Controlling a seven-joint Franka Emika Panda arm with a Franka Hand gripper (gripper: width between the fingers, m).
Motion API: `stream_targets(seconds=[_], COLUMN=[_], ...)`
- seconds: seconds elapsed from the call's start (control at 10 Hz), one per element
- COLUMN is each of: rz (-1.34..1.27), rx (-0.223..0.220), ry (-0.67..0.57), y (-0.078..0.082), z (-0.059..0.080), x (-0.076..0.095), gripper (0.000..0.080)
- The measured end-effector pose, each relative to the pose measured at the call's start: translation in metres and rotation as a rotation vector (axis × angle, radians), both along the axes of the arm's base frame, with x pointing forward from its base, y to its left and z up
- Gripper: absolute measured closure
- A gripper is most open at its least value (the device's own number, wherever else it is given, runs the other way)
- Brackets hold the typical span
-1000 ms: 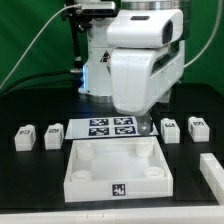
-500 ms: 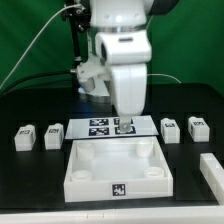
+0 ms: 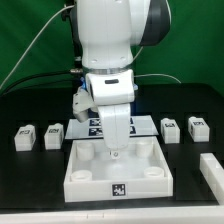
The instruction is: Assemble one leg
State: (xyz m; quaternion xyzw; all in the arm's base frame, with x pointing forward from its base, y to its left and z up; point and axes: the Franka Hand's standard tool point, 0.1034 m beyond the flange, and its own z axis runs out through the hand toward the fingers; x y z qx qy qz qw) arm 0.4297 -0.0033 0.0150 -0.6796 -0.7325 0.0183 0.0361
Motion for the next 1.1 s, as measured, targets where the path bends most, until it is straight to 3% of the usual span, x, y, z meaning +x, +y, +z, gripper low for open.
stream_targets(seconds=[0.1, 0.4, 0.5, 0.6, 1.1], rz=[-0.001, -0.001, -0.001, -0.004, -0.005], rx=[0.0, 0.0, 0.0, 0.0, 0.0], ry=[0.002, 0.003, 0.004, 0.003, -0.007], y=[-0.0001, -0.0003, -0.0003, -0.0007, -0.0009], z=[-0.0008, -0.0012, -0.0014, -0.0012, -0.0004], x=[-0.0007, -0.0012, -0.0013, -0.001, 0.0012], gripper=[0.015, 0.0546, 0.0546, 0.072, 0.0738])
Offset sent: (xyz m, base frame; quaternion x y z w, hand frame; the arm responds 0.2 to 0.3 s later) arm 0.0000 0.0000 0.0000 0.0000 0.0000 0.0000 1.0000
